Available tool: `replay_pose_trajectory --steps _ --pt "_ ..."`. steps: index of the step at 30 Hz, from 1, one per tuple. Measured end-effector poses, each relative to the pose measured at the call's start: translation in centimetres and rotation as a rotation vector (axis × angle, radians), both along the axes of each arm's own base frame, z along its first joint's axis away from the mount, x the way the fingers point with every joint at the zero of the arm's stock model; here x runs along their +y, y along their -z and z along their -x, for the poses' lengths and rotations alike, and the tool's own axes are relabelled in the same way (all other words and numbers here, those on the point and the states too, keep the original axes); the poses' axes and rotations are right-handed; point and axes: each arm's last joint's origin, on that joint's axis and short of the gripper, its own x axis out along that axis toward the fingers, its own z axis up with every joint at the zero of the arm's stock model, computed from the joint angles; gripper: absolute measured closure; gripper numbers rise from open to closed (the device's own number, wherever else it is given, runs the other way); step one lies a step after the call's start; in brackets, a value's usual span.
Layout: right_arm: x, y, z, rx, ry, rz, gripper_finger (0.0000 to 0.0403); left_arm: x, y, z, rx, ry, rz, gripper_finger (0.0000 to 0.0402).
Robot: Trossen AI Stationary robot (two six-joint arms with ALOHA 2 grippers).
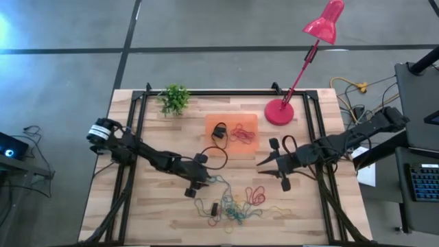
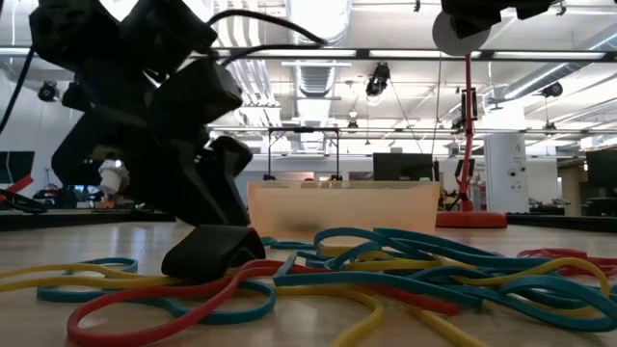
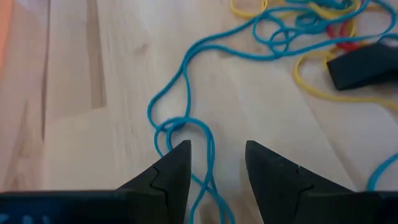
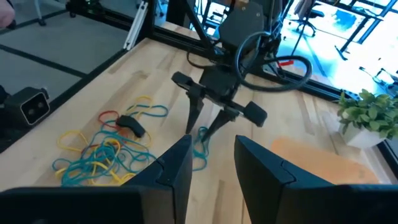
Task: Pick and place rubber bands into bin
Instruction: Put the blue rubber band into the bin
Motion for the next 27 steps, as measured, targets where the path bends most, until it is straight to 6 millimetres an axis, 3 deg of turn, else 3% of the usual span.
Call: replay_pose_trajectory --steps 9,19,27 --pt "0.05 0.15 -0.09 0.005 0.003 -0.001 0.0296 0.0 0.58 -0.46 0.014 -0.016 -0.016 0.0275" --pt "0.05 0.14 -0.08 0.007 0.007 -0.01 0.0296 0.15 0.77 -0.31 0.026 -0.016 -0.016 0.039" --pt "-0.03 0.14 -0.09 0.004 0.029 -0.003 0.0296 0.18 0.35 -0.54 0.009 -0.021 -0.027 0.0401"
